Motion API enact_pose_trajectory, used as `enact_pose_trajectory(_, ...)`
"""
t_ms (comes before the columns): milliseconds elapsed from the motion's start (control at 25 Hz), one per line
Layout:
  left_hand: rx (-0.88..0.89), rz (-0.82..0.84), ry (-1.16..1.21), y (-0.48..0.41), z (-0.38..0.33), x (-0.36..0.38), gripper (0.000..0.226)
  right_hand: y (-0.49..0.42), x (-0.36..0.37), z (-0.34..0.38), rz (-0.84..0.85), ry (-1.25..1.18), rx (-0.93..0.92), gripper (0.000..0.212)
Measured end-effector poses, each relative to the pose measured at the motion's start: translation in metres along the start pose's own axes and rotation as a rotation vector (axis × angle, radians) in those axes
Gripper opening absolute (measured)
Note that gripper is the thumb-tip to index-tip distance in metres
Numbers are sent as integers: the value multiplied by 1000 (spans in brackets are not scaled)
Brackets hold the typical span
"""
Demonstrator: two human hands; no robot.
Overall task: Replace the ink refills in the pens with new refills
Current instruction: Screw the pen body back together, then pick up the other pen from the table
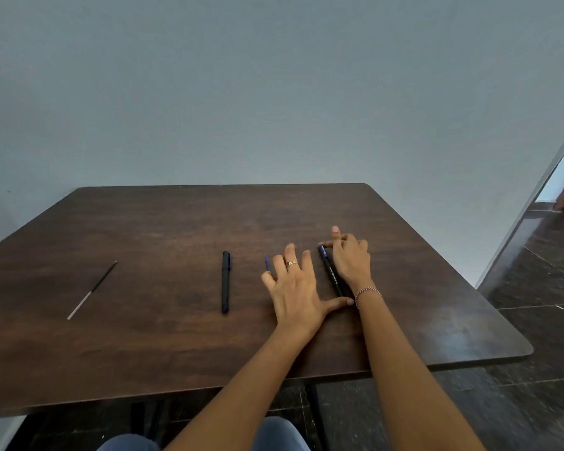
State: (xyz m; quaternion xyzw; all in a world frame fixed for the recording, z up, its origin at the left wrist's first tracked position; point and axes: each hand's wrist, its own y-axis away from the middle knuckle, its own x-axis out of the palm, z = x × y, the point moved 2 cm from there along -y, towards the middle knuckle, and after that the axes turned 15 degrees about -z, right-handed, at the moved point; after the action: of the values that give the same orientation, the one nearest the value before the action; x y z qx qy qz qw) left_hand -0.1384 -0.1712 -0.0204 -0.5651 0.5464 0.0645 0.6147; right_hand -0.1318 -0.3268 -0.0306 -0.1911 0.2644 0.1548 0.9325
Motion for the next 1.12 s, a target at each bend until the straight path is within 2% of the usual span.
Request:
enact_pose_trajectory(400, 10, 31, 57, 1, 0, 1, 114, 0, -4, 3, 32, 60, -157, 56)
enact_pose_trajectory(760, 72, -31, 90, -1, 2, -3, 112, -1, -5, 4, 21, 21, -140, 56)
enact_pose_trajectory(1000, -7, -182, 50, -16, 59, -26, 105, -4, -4, 1, 0, -14, -103, 57)
enact_pose_trajectory(1120, -115, -155, 91, -24, 102, -36, 97, -3, -4, 2, 5, 10, -97, 57)
